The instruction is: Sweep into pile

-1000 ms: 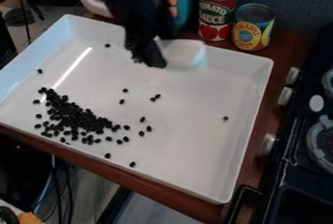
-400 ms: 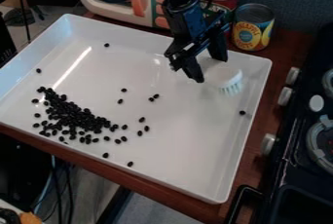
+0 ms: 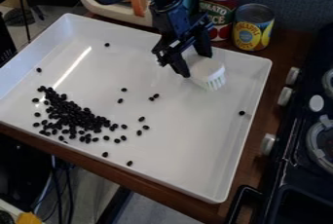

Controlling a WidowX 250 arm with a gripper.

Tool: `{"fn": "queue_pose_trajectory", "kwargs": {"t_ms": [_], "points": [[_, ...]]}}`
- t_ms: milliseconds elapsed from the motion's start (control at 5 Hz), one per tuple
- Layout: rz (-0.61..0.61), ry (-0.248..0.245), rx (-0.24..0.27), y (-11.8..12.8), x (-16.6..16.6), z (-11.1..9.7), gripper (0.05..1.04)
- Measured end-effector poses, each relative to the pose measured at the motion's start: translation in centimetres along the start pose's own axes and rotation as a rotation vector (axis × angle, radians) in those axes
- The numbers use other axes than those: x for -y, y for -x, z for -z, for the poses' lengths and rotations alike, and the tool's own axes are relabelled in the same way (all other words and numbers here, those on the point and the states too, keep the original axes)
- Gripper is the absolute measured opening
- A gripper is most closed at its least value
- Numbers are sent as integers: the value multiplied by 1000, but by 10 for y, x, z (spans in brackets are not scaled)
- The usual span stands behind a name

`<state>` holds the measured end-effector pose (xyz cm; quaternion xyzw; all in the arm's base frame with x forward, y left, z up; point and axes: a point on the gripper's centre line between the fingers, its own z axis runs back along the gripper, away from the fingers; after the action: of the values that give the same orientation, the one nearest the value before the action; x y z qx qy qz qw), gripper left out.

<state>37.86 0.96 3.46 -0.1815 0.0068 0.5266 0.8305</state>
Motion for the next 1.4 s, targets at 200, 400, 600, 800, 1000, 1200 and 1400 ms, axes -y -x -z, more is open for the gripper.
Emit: {"fn": "queue_pose_trajectory", "kwargs": {"t_ms": [200, 400, 600, 800, 1000, 1200, 1400], "points": [[-28, -17, 44, -15, -17, 5, 710], [-41, -3, 117, -30, -32, 6, 710], [18, -4, 239, -42, -46, 10, 681], [25, -7, 253, -41, -51, 7, 676], [-7, -36, 249, -44, -65, 1, 675], [-51, -64, 237, -51, -87, -8, 675], [-56, -93, 231, -63, -108, -19, 675]]}}
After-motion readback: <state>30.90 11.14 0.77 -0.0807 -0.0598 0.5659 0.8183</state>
